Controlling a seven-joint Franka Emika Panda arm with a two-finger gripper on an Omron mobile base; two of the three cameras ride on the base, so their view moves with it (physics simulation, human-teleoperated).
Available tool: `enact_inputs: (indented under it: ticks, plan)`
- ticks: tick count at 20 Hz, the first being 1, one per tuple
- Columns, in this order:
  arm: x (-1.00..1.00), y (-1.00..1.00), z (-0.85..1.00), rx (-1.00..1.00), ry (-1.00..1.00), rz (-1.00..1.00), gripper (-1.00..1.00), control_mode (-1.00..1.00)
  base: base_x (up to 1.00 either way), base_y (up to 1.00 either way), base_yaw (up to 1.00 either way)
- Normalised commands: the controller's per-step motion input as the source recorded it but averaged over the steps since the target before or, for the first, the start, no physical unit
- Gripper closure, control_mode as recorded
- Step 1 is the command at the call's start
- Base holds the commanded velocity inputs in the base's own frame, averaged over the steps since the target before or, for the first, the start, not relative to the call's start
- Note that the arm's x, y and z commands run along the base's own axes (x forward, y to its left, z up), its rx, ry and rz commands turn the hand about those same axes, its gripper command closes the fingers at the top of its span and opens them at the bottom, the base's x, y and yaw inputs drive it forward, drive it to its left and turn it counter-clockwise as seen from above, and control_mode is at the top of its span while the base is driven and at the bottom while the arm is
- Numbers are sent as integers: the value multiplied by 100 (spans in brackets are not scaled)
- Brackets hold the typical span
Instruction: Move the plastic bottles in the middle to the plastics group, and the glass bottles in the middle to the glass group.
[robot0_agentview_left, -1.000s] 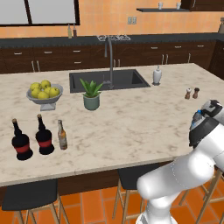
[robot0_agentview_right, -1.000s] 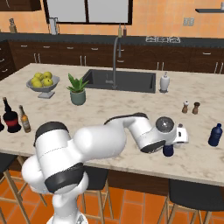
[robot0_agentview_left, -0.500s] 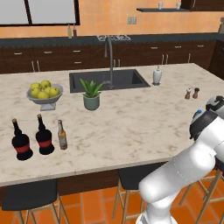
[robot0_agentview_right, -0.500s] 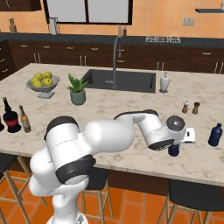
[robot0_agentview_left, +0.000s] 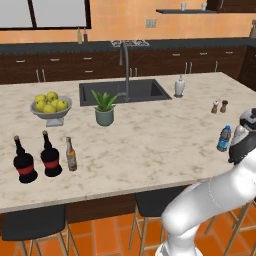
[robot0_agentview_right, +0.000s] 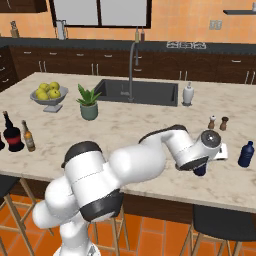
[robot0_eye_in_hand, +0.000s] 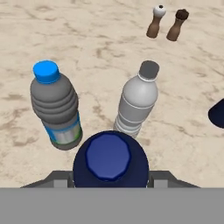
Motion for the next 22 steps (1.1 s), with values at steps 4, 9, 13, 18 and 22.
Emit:
enact_inputs:
  ticks: [4, 9, 13, 18, 22]
  plan:
    - [4, 0, -29, 0, 1, 2, 100, -100, 0, 0, 0]
    - [3, 0, -53, 0, 0, 0, 100, -100, 0, 0, 0]
    - [1, 0, -39, 0, 0, 0, 100, -100, 0, 0, 0]
    - [12, 0, -8, 0, 0, 0, 100, -100, 0, 0, 0]
    - [22, 0, 0, 0, 0, 0, 100, -100, 0, 0, 0]
